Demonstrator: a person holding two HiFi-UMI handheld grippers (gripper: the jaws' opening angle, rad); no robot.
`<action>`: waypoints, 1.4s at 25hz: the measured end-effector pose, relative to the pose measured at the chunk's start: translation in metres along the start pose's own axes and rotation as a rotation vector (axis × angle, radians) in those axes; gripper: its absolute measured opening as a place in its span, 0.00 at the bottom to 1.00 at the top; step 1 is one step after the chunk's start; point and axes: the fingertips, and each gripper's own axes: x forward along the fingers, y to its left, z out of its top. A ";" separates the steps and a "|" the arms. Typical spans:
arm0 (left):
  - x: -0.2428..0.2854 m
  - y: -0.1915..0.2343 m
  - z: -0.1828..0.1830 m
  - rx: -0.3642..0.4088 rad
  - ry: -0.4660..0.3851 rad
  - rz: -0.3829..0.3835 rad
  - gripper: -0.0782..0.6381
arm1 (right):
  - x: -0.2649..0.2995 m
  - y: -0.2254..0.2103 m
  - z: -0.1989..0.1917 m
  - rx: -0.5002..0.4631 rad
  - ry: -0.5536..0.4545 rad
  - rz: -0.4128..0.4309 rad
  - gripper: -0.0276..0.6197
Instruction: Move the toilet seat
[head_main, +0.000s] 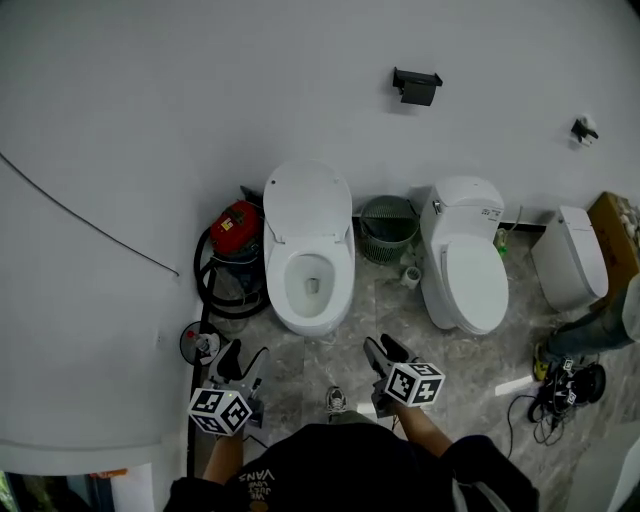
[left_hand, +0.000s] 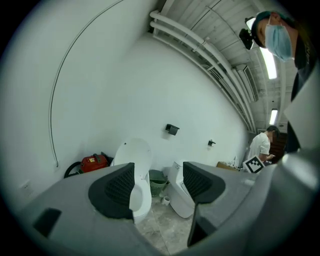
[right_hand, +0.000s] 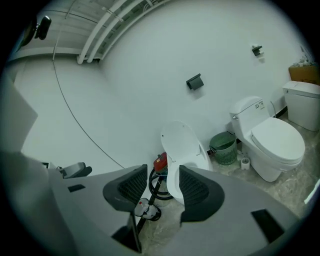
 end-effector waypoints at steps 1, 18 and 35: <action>0.008 0.003 -0.001 -0.008 0.006 0.013 0.53 | 0.008 -0.005 0.006 0.000 0.007 0.006 0.32; 0.104 0.096 -0.061 -0.220 0.110 0.077 0.52 | 0.110 -0.074 0.002 0.105 0.097 -0.034 0.30; 0.233 0.204 -0.172 -0.341 0.375 0.051 0.54 | 0.246 -0.139 -0.075 0.180 0.256 -0.184 0.33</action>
